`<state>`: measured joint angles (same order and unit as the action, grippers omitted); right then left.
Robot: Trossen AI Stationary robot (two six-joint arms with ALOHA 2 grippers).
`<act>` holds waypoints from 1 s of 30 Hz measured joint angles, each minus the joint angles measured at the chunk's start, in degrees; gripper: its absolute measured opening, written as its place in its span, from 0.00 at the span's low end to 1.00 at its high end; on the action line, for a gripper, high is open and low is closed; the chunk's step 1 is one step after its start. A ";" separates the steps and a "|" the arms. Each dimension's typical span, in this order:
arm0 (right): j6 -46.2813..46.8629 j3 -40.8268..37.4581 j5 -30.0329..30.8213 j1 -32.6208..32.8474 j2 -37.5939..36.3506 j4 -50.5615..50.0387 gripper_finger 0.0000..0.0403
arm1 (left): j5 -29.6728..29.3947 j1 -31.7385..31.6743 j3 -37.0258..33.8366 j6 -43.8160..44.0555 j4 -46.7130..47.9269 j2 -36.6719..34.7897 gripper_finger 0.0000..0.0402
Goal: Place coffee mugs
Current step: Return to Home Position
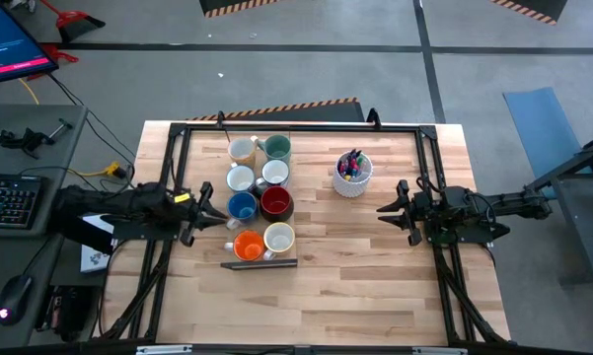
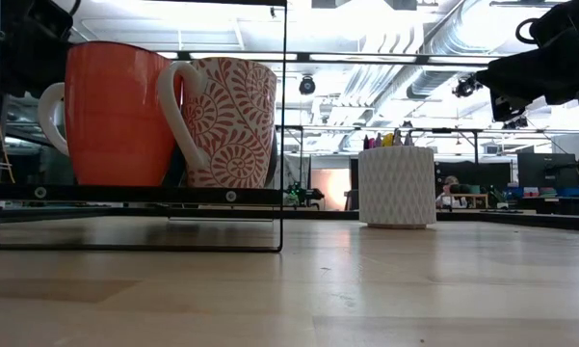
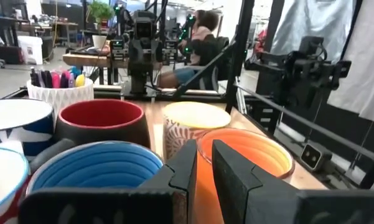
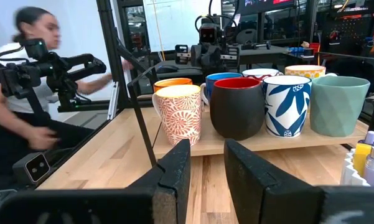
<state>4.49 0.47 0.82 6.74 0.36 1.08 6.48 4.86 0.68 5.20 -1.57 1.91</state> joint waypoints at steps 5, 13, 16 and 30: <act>0.01 0.00 0.00 -0.01 0.00 0.00 0.20 | -0.15 0.02 0.00 0.60 -0.09 0.42 0.10; 0.02 0.00 0.00 0.00 0.00 0.00 0.20 | -0.17 0.02 0.00 0.61 -0.11 0.43 0.10; 0.02 0.00 0.02 0.00 0.00 0.00 0.20 | -0.20 0.02 0.00 0.61 -0.11 0.44 0.10; 0.01 0.00 0.02 -0.01 0.00 0.00 0.20 | -0.22 0.02 0.00 0.63 -0.11 0.44 0.10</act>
<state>4.50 0.47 0.84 6.73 0.36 1.08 6.26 4.89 0.69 5.82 -1.67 2.35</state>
